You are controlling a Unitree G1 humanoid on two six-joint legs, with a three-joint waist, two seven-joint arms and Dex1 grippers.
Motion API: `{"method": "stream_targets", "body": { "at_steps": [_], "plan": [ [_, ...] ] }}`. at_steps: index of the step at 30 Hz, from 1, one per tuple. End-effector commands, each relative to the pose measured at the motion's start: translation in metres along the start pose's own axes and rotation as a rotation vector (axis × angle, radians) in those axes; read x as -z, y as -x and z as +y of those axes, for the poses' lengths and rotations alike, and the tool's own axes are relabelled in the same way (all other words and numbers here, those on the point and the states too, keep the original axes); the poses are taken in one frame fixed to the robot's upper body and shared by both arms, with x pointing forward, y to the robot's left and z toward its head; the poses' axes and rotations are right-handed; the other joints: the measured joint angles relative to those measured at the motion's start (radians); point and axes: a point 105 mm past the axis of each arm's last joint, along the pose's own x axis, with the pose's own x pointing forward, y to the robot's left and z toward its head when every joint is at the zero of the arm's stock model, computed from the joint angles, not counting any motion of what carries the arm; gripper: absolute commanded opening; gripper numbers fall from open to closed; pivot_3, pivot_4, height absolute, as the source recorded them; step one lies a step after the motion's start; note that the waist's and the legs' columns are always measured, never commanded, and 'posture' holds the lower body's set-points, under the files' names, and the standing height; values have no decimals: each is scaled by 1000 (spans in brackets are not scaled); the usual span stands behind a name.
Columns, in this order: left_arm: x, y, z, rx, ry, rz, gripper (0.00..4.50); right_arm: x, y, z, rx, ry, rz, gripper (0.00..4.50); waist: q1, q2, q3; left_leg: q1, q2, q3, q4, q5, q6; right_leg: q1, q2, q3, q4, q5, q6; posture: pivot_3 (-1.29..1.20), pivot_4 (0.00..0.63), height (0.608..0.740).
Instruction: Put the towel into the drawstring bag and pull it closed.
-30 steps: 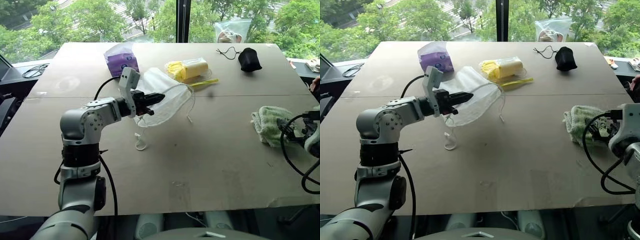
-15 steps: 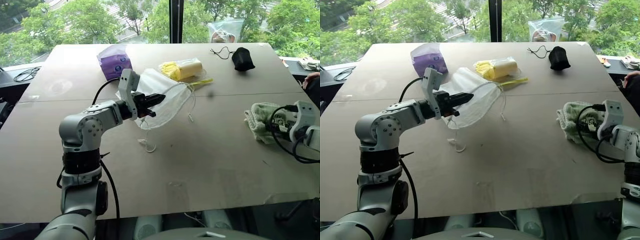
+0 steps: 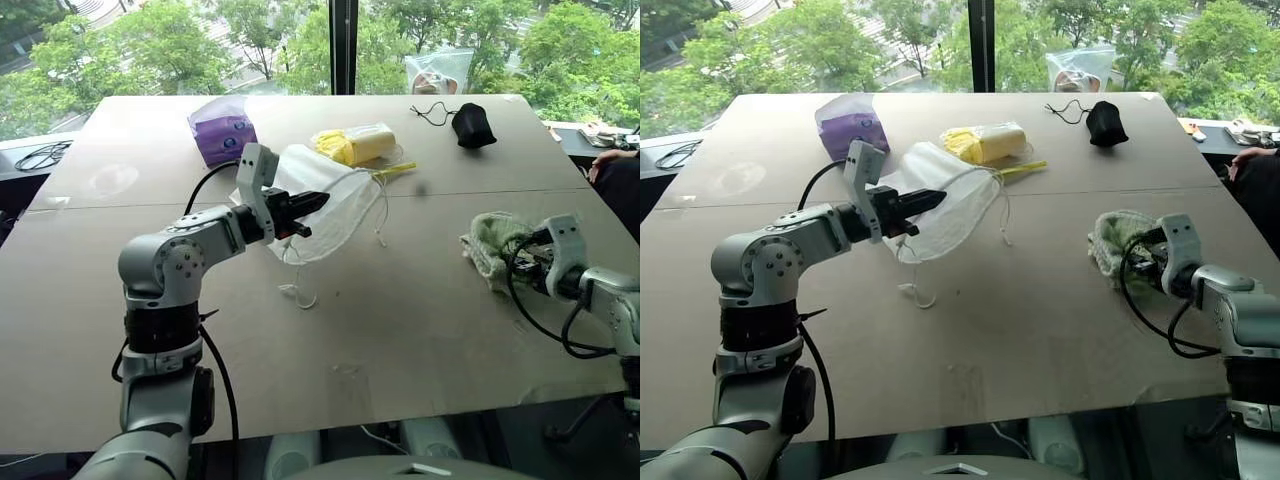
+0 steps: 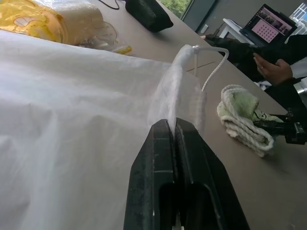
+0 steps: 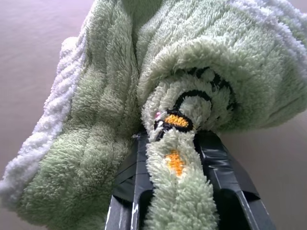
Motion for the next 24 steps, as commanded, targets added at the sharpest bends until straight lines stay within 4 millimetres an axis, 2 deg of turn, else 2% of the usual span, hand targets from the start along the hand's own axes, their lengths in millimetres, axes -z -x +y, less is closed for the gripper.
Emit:
{"method": "stream_targets", "body": {
  "at_steps": [1,9,14,18,21,24],
  "plan": [
    [-9,2,-5,29,-34,-33,0,-7,4,52,-221,62,-27,244,1,3,2,-1,0,0,0,0,0,-1,-1,0,0,0,0,0,150,740],
    [-4,-2,-4,48,-35,0,0,-48,12,113,-425,83,-218,243,14,10,7,-5,-2,0,0,0,0,-4,-3,-1,0,0,0,0,150,740],
    [4,-5,-5,58,-67,53,0,-78,16,159,-618,91,-364,242,27,11,7,-15,-2,-2,2,0,0,-13,-3,-2,0,2,-3,0,150,740],
    [4,-5,-11,103,-72,58,0,-90,-7,179,-616,184,-403,241,27,11,7,-18,-2,-1,2,0,0,-16,-3,-3,0,2,-3,0,150,740],
    [-1,-5,-18,148,-69,49,0,-84,-42,185,-543,313,-370,240,27,11,7,-18,-3,0,2,0,0,-16,-3,-4,0,2,-3,0,150,740],
    [-5,-3,-27,195,-67,39,0,-74,-74,183,-464,399,-308,240,27,11,7,-18,-3,0,2,0,0,-16,-3,-4,0,2,-3,0,150,740]
  ]
}}
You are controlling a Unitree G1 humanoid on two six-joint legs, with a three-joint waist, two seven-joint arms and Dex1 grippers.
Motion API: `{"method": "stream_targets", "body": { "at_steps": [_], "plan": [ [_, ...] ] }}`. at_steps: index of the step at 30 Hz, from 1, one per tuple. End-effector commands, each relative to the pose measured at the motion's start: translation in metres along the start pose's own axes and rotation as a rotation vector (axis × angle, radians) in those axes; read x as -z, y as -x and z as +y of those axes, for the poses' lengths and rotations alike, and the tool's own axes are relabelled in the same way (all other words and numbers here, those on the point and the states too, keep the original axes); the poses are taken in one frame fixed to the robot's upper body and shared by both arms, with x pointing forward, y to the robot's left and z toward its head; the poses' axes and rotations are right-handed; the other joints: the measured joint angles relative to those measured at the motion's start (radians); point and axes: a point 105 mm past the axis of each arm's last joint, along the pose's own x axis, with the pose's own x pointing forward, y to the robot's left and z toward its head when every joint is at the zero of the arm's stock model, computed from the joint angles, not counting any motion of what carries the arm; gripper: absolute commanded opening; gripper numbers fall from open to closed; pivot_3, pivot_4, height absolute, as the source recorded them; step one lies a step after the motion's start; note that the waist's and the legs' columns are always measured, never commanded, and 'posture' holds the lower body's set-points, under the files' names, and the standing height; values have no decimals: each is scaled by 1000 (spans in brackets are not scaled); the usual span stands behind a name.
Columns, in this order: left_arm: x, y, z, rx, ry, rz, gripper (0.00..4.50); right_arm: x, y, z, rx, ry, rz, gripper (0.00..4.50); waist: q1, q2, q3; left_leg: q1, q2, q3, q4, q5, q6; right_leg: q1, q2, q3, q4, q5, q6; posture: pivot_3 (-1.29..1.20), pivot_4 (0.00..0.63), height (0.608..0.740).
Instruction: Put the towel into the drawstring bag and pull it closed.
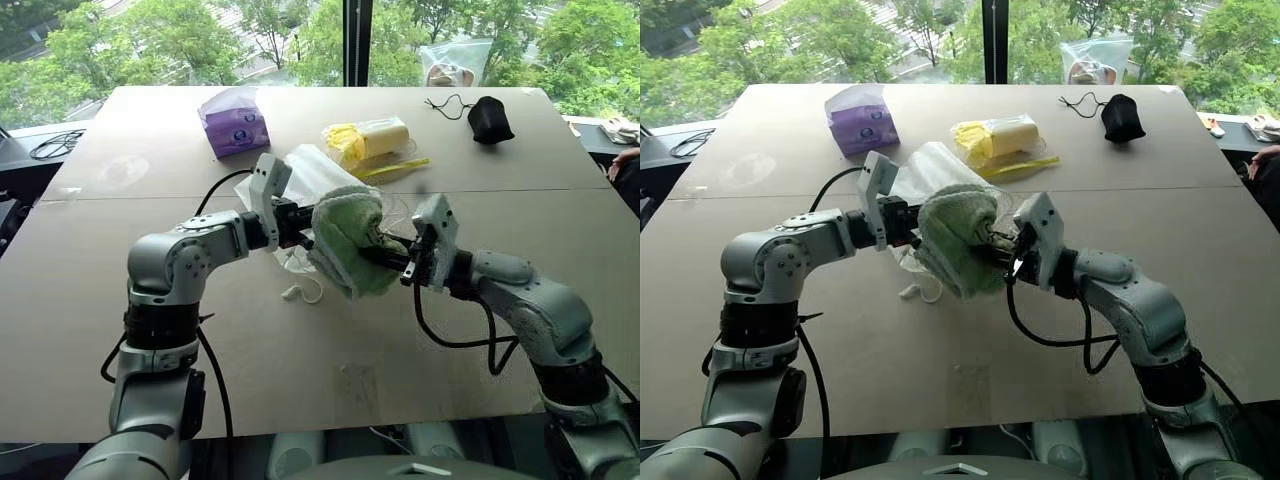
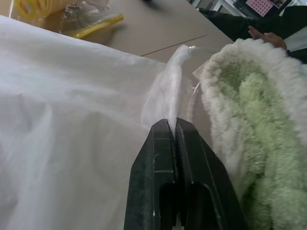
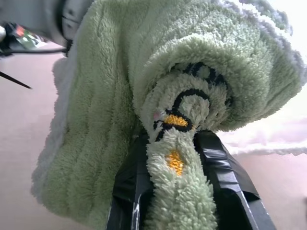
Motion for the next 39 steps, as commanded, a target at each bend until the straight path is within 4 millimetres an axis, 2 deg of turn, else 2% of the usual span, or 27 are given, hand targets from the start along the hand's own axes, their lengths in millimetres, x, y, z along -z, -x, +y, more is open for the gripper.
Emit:
{"method": "stream_targets", "body": {
  "at_steps": [1,4,8,11,14,16,24,29,31,33,35,36,39],
  "plan": [
    [-18,3,-19,87,-44,-43,0,17,-21,-16,73,129,81,240,0,0,0,0,0,0,0,0,0,0,0,0,0,0,0,0,150,740],
    [-19,7,-22,97,-54,-42,0,42,-26,-36,134,302,266,240,-1,0,0,-2,0,0,0,0,0,-2,0,0,0,0,0,0,150,740],
    [-19,10,-22,97,-54,-44,0,43,-26,-49,181,350,323,239,1,0,0,-1,1,0,0,0,0,-1,-1,0,1,0,0,0,150,740],
    [-14,12,-23,100,-46,-28,0,25,-31,-50,209,174,225,239,1,0,0,-1,1,0,0,0,0,-1,-1,0,2,0,0,0,150,740],
    [-7,13,-27,114,-33,-3,0,-7,-39,-35,118,-116,18,238,-2,1,0,-1,1,0,1,0,0,-1,-1,1,3,0,0,0,150,740],
    [-4,13,-29,126,-24,7,0,-22,-41,-30,68,-261,-71,237,-2,1,0,-1,1,0,1,0,0,-2,-1,1,3,0,0,0,150,740],
    [7,12,-44,197,18,57,0,-37,-63,-30,41,-511,-180,237,-2,1,1,-1,1,-1,0,0,0,-2,-2,1,3,0,0,0,150,740],
    [8,11,-48,211,20,68,0,-36,-84,-21,-5,-538,-180,237,-4,2,1,-1,1,-1,0,0,0,-2,-1,1,3,0,0,0,150,740],
    [8,11,-47,208,13,73,0,-20,-91,-23,39,-478,-116,1252,-4,2,1,-1,1,-1,0,0,0,-2,-1,1,3,0,0,0,150,740],
    [6,12,-42,190,0,69,0,-14,-86,-24,32,-475,-112,1872,-5,2,1,-1,0,0,0,0,0,-2,-1,1,3,0,0,0,150,740],
    [2,14,-33,161,-12,62,0,-12,-74,-26,39,-449,-112,3114,-1,2,1,-1,1,-1,0,0,0,-2,-2,1,2,0,0,0,150,740],
    [-1,16,-27,147,-20,58,0,-15,-64,-26,36,-448,-126,3354,1,2,1,-2,1,-1,0,0,0,-2,-2,1,2,0,0,0,150,740],
    [-6,23,-16,137,-65,59,0,-15,-39,-23,22,-432,-131,3354,1,2,1,-3,0,-2,0,0,0,-2,-2,0,1,0,0,0,150,740]
  ]
}}
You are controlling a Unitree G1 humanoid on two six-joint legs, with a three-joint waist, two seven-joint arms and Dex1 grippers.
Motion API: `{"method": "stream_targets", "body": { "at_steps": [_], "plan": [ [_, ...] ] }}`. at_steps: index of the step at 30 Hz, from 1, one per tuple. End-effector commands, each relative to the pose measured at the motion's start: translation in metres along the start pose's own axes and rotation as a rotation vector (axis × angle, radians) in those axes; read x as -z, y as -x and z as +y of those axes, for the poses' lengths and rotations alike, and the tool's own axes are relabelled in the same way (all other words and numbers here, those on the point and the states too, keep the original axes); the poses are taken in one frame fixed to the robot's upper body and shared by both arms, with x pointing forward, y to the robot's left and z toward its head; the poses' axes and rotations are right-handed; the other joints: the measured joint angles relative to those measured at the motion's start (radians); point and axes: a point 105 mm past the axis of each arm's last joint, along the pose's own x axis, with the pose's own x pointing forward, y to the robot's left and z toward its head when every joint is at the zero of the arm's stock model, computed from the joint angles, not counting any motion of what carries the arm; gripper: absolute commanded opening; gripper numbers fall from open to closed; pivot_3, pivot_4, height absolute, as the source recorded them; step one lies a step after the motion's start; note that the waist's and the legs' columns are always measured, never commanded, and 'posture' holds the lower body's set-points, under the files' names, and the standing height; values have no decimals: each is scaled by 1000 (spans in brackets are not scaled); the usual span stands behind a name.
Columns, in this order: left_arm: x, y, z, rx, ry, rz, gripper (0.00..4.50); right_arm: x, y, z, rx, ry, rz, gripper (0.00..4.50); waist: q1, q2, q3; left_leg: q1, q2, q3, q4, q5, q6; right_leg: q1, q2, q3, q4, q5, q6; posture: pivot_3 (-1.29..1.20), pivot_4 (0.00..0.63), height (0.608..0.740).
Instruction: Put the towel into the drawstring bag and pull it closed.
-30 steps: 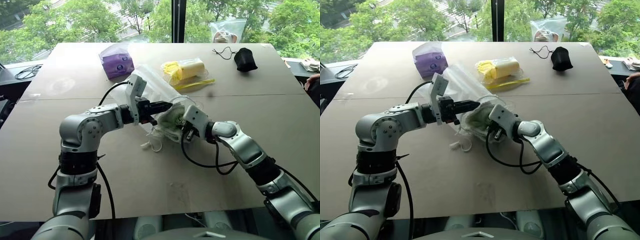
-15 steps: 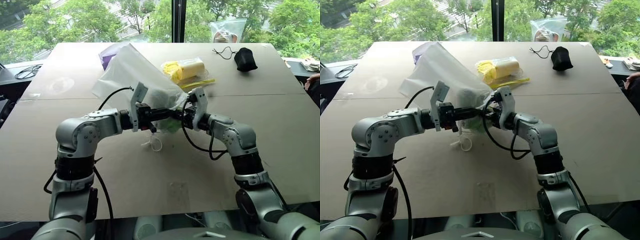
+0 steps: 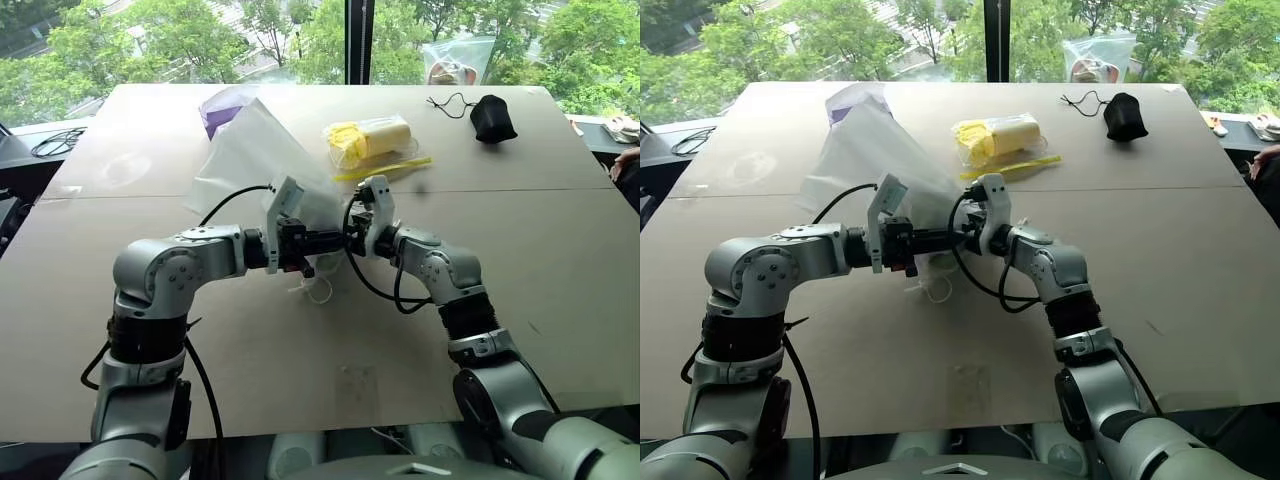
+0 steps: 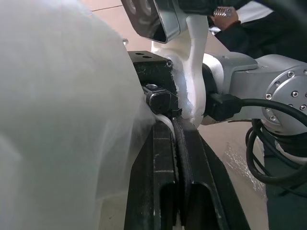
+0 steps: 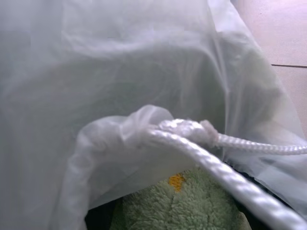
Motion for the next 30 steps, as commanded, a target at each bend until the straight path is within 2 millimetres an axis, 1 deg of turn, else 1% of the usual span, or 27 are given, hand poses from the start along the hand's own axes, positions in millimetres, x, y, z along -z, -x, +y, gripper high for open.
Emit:
{"method": "stream_targets", "body": {
  "at_steps": [1,5,7,8,9,11,14,16,17,18,21,24,25,27,29,30],
  "plan": [
    [-26,28,20,-97,-121,-61,0,-10,35,5,-34,65,-23,3354,-2,0,0,0,0,0,0,0,0,0,0,0,0,0,0,0,150,740],
    [-27,39,34,-113,-196,-16,0,-1,60,11,-17,139,22,3354,-4,0,0,1,0,0,-1,0,0,0,0,0,0,0,0,0,150,740],
    [-32,41,44,-126,-215,-13,0,-2,65,0,84,133,15,3354,-11,1,1,2,-1,2,-1,0,0,0,3,0,0,0,0,0,150,740],
    [-34,42,46,-128,-219,-13,0,-2,66,-6,123,124,12,3354,-12,1,1,3,0,2,-1,0,0,0,5,1,0,0,0,0,150,740],
    [-36,41,47,-115,-230,-19,0,-3,66,-15,188,114,0,3354,-11,2,1,3,0,2,-1,0,0,-1,5,0,0,0,0,0,150,740],
    [-40,36,44,-92,-240,-35,0,-4,66,-31,299,139,-10,3354,-5,2,1,3,0,2,-1,0,0,-1,4,-1,1,0,0,0,150,740],
    [-43,27,40,-76,-271,-52,0,-5,65,-35,353,206,1,3354,-4,2,1,2,0,2,-1,0,0,-1,3,0,1,0,0,0,150,740],
    [-46,22,36,-62,-273,-74,0,-12,65,-38,378,210,-17,3892,-4,2,1,1,0,2,0,0,0,-1,2,0,0,0,0,0,150,740],
    [-47,20,34,-59,-269,-83,0,-13,64,-39,386,198,-23,4270,-4,2,1,0,0,2,0,0,0,-2,2,0,-1,0,0,0,150,740],
    [-46,19,33,-57,-268,-86,0,-13,64,-40,390,207,-12,4490,-4,2,1,-2,0,2,0,0,0,-3,2,0,-1,0,0,0,150,740],
    [-41,15,30,-58,-275,-83,0,-12,63,-42,427,273,10,4490,-4,2,1,-11,0,1,3,0,0,-12,2,0,2,0,1,0,150,740],
    [-32,10,26,-67,-311,-66,0,-3,70,-51,485,414,92,4490,-5,2,1,-13,0,2,2,0,0,-14,2,1,3,0,0,0,150,740],
    [-29,7,23,-63,-323,-58,0,-2,73,-55,504,418,101,4490,-5,2,1,-13,0,2,2,0,0,-14,2,1,3,0,0,0,150,740],
    [-22,-2,14,-43,-342,-50,0,-2,76,-58,516,399,96,4490,-4,2,1,-13,0,2,2,0,0,-14,2,1,3,0,0,0,150,740],
    [-15,-12,-2,16,-320,-46,0,-2,77,-59,517,400,99,4490,-1,1,1,-12,0,2,3,0,0,-14,2,1,3,0,0,0,150,740],
    [-13,-15,-6,33,-314,-46,0,-3,76,-59,519,400,100,4490,0,1,1,-13,0,2,3,0,0,-14,2,1,3,0,1,0,150,740]
  ]
}}
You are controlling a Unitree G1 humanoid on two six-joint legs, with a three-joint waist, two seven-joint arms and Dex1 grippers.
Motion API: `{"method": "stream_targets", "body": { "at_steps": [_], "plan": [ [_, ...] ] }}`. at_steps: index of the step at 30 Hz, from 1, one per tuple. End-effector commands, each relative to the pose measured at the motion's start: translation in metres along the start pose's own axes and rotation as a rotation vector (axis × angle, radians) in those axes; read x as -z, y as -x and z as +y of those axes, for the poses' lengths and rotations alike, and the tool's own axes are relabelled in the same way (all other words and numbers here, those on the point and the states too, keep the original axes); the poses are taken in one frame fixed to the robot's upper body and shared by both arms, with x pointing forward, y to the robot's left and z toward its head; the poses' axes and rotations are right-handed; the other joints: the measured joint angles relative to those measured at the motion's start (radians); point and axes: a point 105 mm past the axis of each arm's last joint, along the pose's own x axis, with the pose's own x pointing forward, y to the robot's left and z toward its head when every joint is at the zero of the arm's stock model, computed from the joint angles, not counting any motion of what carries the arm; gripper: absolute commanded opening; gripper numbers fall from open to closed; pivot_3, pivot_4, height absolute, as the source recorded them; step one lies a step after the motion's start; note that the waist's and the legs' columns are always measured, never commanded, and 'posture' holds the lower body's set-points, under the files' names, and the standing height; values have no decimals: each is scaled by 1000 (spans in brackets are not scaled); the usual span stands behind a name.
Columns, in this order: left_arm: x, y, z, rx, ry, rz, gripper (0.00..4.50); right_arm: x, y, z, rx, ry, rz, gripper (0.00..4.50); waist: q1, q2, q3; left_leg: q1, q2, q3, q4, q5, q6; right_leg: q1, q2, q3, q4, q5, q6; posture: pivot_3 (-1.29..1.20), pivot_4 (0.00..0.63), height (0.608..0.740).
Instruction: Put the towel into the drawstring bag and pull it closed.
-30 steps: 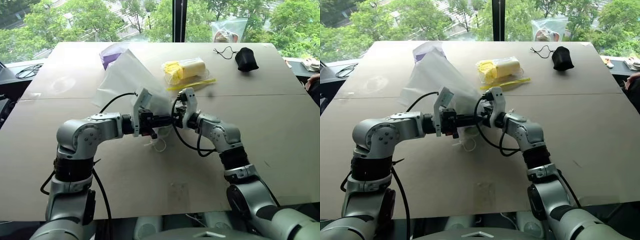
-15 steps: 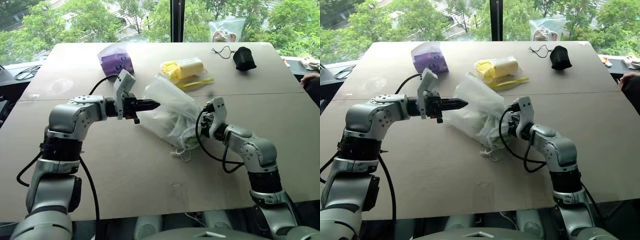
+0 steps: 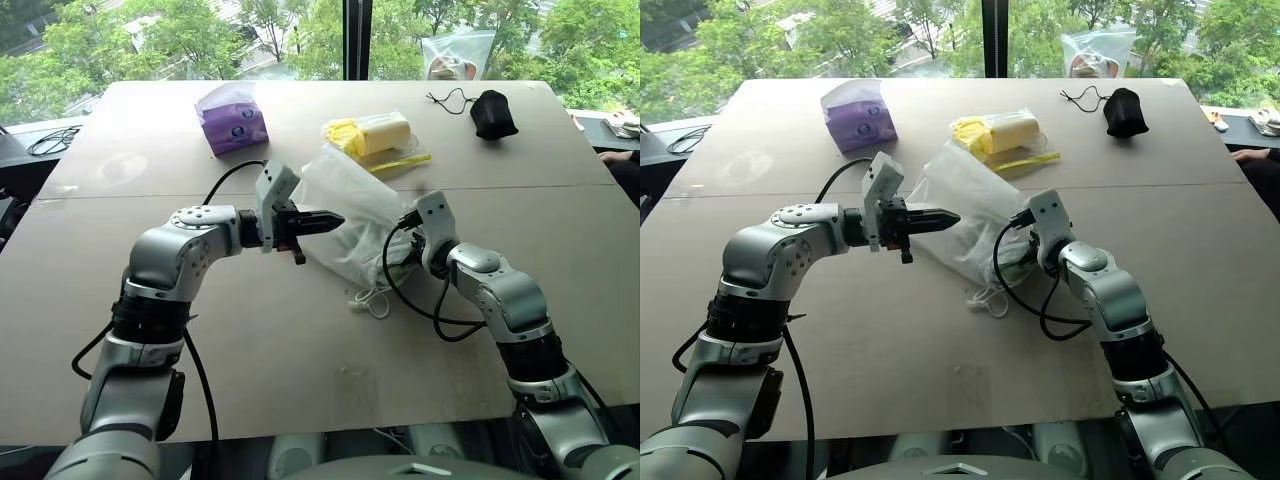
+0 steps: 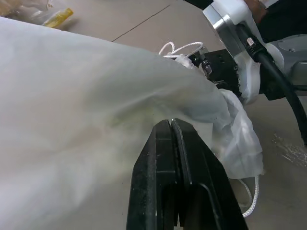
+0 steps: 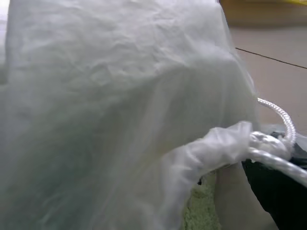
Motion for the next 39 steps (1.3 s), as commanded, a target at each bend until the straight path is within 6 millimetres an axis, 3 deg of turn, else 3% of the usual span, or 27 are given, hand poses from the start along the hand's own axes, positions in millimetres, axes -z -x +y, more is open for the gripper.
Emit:
{"method": "stream_targets", "body": {
  "at_steps": [1,13,18,25,28,31,35,39],
  "plan": [
    [-8,-12,-28,89,-25,-25,0,-3,2,-7,30,15,-9,4490,0,0,0,0,0,0,0,0,0,0,0,0,0,0,0,0,150,740],
    [3,-37,-47,234,-6,76,0,-12,1,-9,25,31,-29,4490,-2,0,0,1,-1,0,1,0,0,1,1,0,1,0,0,0,150,740],
    [6,-38,-36,162,-126,113,2165,-13,2,-8,26,20,-32,4500,-1,0,0,1,-1,0,1,0,0,0,1,-1,1,0,0,0,150,740],
    [19,-45,-37,170,-214,160,2165,-13,3,-6,24,20,-37,4500,0,0,0,1,-1,0,1,0,0,1,1,0,1,0,0,0,150,740],
    [20,-51,-38,179,-219,152,1392,-14,3,-6,23,20,-40,4500,0,0,0,1,-1,1,1,0,0,1,1,0,1,0,0,0,150,740],
    [19,-51,-35,173,-219,149,182,-14,3,-7,25,23,-41,4500,-1,0,0,1,-1,0,1,0,0,1,1,0,1,0,0,0,150,740],
    [14,-42,-15,94,-234,142,182,-14,6,-8,2,40,-43,4500,-1,0,0,1,-1,0,1,0,0,1,2,-1,1,0,0,0,150,740],
    [-4,-27,8,14,-242,81,182,-12,12,-15,3,86,-19,4500,-1,0,0,1,-1,0,2,0,0,1,2,-1,1,0,0,0,150,740]
  ]
}}
